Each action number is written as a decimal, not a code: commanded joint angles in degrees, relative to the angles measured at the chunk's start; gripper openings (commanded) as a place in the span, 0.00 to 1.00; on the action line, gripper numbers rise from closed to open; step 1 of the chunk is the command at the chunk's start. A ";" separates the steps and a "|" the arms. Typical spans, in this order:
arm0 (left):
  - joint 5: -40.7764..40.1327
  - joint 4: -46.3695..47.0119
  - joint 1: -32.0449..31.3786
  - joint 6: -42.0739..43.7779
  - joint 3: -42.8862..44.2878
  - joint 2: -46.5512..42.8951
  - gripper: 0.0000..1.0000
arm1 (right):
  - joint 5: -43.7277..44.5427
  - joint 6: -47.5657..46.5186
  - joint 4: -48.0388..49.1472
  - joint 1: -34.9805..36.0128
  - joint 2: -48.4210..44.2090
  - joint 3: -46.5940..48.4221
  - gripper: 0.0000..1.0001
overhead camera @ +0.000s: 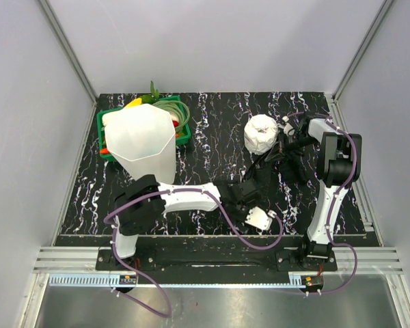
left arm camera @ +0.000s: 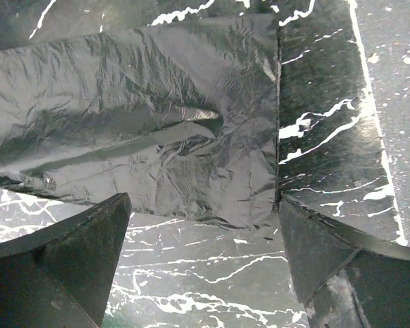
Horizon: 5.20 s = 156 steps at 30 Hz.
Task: Put the trash bags into the trash bin
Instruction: Unfold the trash bag at the center of the board.
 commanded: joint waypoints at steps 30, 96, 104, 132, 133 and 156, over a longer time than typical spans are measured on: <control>25.76 -16.07 18.35 -27.12 21.93 -3.73 0.00 | 1.67 -10.57 -12.05 -0.91 -8.50 12.68 0.72; 51.80 -6.49 32.61 -52.03 28.97 0.92 0.28 | 11.43 -14.70 19.15 18.95 -38.48 -15.69 0.00; 53.38 -8.07 35.41 -47.30 27.04 -0.21 0.61 | 11.08 -13.48 18.62 18.68 -39.45 -14.55 0.00; 56.55 -6.49 38.23 -38.14 27.91 2.59 0.45 | 3.61 -11.28 15.72 15.52 -36.81 -12.61 0.00; 56.54 -6.49 38.32 -38.23 28.26 2.68 0.45 | 3.52 -11.19 15.81 15.43 -36.90 -12.70 0.00; 56.28 -9.65 37.97 -34.80 30.81 6.11 0.27 | 2.64 -11.54 15.02 14.64 -36.55 -12.70 0.00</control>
